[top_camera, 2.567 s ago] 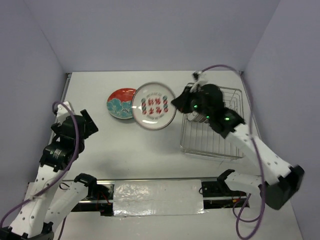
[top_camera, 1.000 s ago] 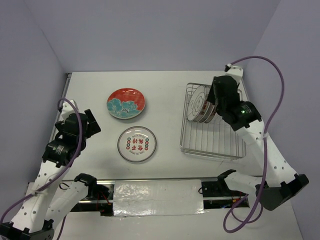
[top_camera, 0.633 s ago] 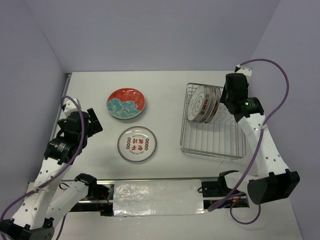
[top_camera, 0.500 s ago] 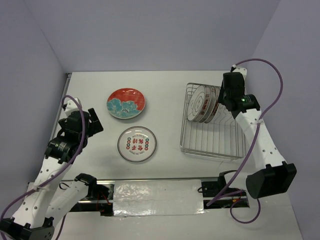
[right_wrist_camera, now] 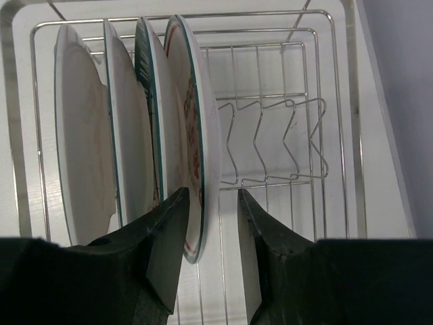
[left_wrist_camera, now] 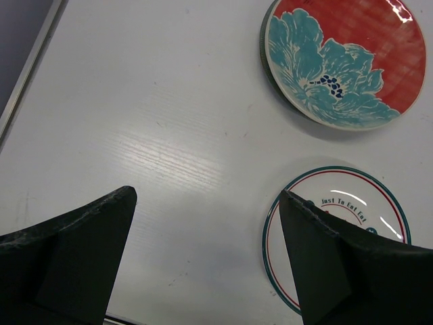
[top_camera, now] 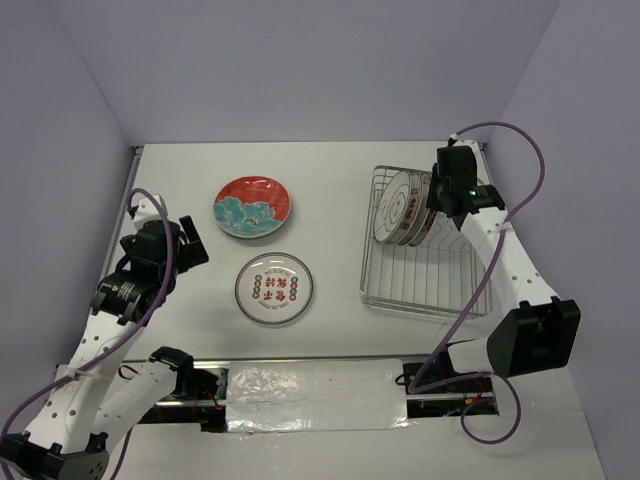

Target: Unload the plates from the dish rack

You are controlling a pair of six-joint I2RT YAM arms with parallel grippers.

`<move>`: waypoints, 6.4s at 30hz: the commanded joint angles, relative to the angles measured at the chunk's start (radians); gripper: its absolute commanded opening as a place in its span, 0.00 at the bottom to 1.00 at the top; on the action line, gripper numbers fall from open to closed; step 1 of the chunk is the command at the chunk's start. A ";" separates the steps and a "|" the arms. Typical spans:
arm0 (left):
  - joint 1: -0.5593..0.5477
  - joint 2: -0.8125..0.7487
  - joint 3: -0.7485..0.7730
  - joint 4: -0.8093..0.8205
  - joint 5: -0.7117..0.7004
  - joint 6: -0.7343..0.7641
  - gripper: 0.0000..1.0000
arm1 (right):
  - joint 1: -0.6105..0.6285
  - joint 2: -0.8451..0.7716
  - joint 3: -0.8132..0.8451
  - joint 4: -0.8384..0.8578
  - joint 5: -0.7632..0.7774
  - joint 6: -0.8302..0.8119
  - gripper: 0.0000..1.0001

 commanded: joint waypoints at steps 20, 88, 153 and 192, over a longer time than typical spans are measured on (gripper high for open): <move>0.006 -0.002 0.006 0.040 0.010 0.020 1.00 | -0.002 -0.016 -0.005 0.031 0.152 0.013 0.05; 0.005 0.084 -0.020 0.235 0.579 -0.062 0.01 | 0.518 -0.418 -0.189 0.317 -0.270 0.290 1.00; -0.063 0.011 -0.009 0.075 0.269 0.059 1.00 | 0.022 0.071 0.076 -0.029 0.034 -0.009 0.45; -0.061 0.014 -0.023 0.080 0.260 0.051 0.99 | 0.084 0.077 0.445 -0.288 0.391 -0.049 0.00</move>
